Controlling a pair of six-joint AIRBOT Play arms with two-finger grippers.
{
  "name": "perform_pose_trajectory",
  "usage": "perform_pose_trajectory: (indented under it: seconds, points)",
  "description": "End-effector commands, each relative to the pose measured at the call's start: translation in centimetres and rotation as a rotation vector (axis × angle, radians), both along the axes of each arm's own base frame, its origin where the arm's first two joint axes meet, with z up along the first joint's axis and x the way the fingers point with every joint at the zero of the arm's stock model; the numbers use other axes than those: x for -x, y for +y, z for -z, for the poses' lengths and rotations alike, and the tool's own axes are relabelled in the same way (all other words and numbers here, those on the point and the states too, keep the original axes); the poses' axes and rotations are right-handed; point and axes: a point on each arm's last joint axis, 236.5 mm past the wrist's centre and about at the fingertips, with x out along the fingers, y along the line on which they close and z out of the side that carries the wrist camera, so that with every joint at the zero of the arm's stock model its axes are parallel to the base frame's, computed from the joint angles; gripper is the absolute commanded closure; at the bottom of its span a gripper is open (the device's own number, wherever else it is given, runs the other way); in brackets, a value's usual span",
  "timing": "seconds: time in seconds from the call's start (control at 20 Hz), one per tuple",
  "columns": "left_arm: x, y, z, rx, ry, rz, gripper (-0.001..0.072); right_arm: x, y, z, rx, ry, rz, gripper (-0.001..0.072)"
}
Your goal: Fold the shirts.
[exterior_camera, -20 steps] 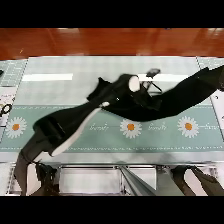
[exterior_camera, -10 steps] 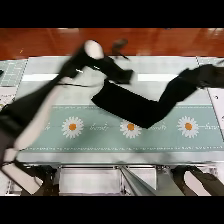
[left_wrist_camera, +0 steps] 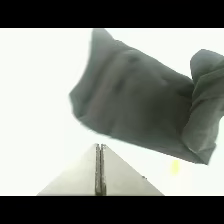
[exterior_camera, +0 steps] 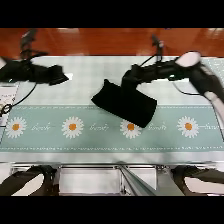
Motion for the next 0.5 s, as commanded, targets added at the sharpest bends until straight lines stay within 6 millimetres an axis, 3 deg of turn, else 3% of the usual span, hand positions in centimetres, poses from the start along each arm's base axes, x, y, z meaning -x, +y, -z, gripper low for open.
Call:
perform_pose_trajectory:
  seconds: [0.0, 0.25, 0.3, 0.35, 0.4, 0.45]
  points:
    - [2.6, 3.6, 1.8, -0.012, 0.008, -0.094, 0.0676, -1.5, 3.7, 4.9, -0.024, 0.088, -0.015, 0.0683]
    - [2.7, 3.7, 3.9, -0.008, 0.038, -0.114, 0.0676, -0.8, 6.7, 7.8, -0.079, 0.185, -0.043, 0.0673]
    - [2.6, 3.8, 4.0, -0.007, 0.035, -0.120, 0.0676, -0.5, 7.2, 8.2, -0.086, 0.196, -0.048, 0.0551]
    - [2.5, 3.8, 4.2, -0.006, 0.037, -0.123, 0.0676, -0.2, 7.5, 8.6, -0.081, 0.203, -0.057, 0.0376]
    - [2.6, 3.6, 4.3, 0.004, 0.042, -0.124, 0.0676, 0.2, 7.6, 8.8, -0.071, 0.208, -0.071, 0.0292]
    - [2.5, 3.6, 4.4, 0.007, 0.042, -0.128, 0.0676, 0.9, 7.6, 8.7, -0.079, 0.239, -0.086, 0.0292]
